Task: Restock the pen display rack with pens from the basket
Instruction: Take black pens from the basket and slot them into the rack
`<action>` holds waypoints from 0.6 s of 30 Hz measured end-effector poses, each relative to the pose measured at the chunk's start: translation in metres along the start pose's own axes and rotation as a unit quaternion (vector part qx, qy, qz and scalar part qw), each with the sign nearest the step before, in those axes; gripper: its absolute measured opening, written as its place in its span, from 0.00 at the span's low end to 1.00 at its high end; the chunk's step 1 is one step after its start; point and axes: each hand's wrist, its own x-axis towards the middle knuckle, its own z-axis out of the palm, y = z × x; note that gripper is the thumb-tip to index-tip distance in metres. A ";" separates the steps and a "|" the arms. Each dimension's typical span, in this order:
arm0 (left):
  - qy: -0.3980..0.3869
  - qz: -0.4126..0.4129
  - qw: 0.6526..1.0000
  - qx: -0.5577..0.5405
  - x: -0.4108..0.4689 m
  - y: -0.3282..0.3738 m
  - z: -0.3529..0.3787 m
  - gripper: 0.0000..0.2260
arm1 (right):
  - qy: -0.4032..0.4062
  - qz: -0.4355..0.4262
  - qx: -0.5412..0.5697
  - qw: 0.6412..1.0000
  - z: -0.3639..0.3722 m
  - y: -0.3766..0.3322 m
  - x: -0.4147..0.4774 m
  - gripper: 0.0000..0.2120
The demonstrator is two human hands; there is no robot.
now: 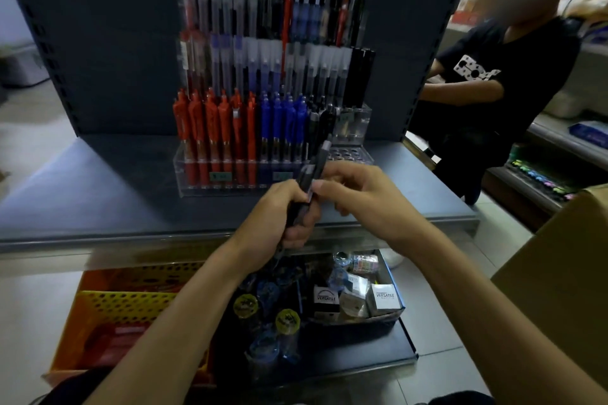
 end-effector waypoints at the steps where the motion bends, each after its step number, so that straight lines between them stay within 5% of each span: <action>1: 0.002 0.003 1.000 0.018 -0.001 -0.002 0.000 0.11 | 0.003 0.009 0.008 1.000 0.000 0.000 -0.003 0.09; 10: 0.111 0.066 0.991 0.032 0.002 -0.001 -0.003 0.08 | 0.208 0.006 0.093 0.974 -0.019 -0.011 0.015 0.05; 14: 0.140 0.100 0.985 0.004 0.005 0.002 -0.007 0.07 | 0.317 -0.025 0.052 0.947 -0.036 -0.010 0.036 0.08; 18: 0.159 0.113 0.981 -0.019 0.010 0.003 -0.012 0.08 | 0.337 -0.024 -0.023 0.941 -0.040 -0.001 0.058 0.11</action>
